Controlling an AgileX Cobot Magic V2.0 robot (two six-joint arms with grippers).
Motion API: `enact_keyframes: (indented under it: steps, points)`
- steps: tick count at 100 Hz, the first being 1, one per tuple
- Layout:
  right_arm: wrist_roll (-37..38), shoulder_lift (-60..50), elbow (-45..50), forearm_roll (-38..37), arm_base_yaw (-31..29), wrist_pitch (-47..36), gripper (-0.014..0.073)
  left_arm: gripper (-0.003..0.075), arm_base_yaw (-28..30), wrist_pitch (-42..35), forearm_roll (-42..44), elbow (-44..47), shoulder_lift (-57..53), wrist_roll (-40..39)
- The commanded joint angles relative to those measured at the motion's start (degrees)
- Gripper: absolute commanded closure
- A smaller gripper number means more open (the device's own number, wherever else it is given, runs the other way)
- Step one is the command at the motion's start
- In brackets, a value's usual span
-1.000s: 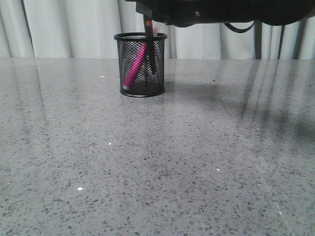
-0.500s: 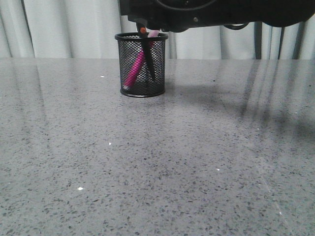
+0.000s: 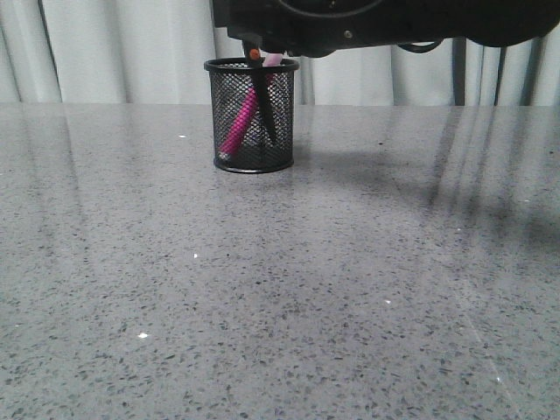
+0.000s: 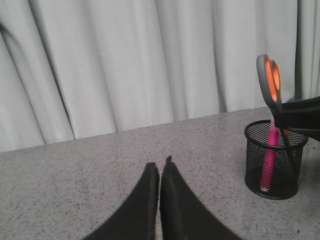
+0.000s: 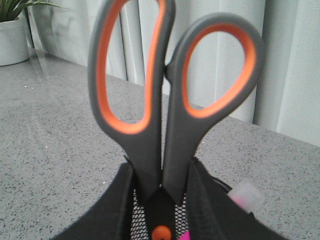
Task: Put pen and scissors into bin
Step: 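Lower the scissors blade-first into the cup and open the right gripper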
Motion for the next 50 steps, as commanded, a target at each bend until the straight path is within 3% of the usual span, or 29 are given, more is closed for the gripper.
enact_keyframes:
  steps: [1,24,50]
  points:
    - [-0.33,-2.52,-1.32,-0.50,-0.14,-1.20,0.0633,0.0742,0.11,-2.52,-1.16,-1.65,0.29,-0.64]
    - [-0.33,-2.52,-1.32,-0.50,-0.14,-1.10,0.0475,0.0742,0.11,-2.52,-1.16,-1.65,0.29,-0.64]
    - [-0.33,-2.52,-1.32,-0.50,-0.14,-1.10,0.0398,0.0742,0.11,-2.52,-1.16,-1.65,0.29,-0.64]
